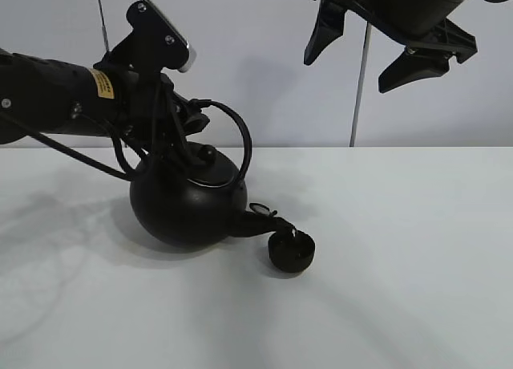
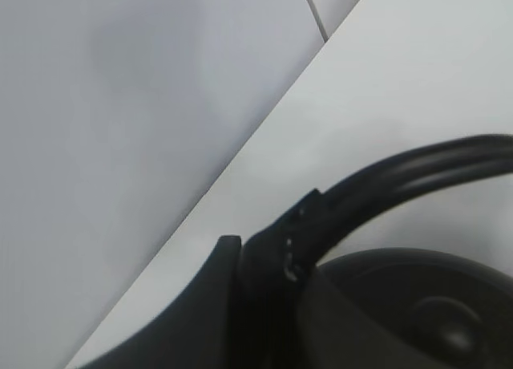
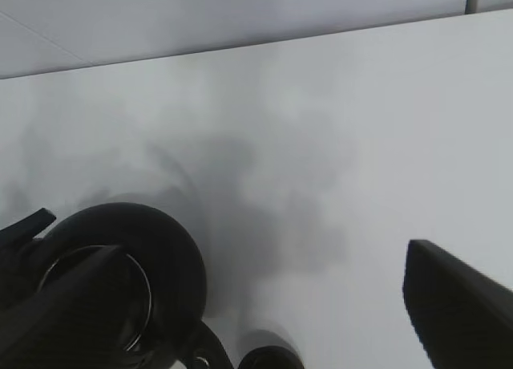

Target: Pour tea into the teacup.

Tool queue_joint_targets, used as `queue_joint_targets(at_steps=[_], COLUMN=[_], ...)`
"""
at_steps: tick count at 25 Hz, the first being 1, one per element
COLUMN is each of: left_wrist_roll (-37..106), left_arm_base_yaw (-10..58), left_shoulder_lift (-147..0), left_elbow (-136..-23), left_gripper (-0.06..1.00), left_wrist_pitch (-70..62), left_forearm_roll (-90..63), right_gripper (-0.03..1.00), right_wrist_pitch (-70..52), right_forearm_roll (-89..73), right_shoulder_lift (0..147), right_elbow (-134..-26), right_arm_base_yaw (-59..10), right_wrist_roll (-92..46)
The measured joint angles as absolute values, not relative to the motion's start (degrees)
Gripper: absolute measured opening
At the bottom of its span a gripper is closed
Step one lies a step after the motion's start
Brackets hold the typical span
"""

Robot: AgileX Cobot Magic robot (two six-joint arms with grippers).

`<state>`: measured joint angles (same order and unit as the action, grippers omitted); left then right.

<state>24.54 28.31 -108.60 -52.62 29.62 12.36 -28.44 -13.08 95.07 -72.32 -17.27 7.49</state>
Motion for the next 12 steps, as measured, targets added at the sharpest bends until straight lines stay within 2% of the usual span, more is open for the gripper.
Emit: queue_joint_targets(at_steps=[12], left_wrist_roll=[19.9], left_arm_base_yaw=[28.3], left_shoulder_lift=[-108.6], left_elbow=[-52.6], left_gripper=[0.09], left_wrist_pitch=[29.6], left_forearm_roll=[8.1], right_gripper=[0.64], right_wrist_pitch=[-28.4], right_forearm_roll=[-13.1], right_shoulder_lift=[95.1], right_elbow=[-72.3], right_arm_base_yaw=[-17.3], right_wrist_roll=[7.5])
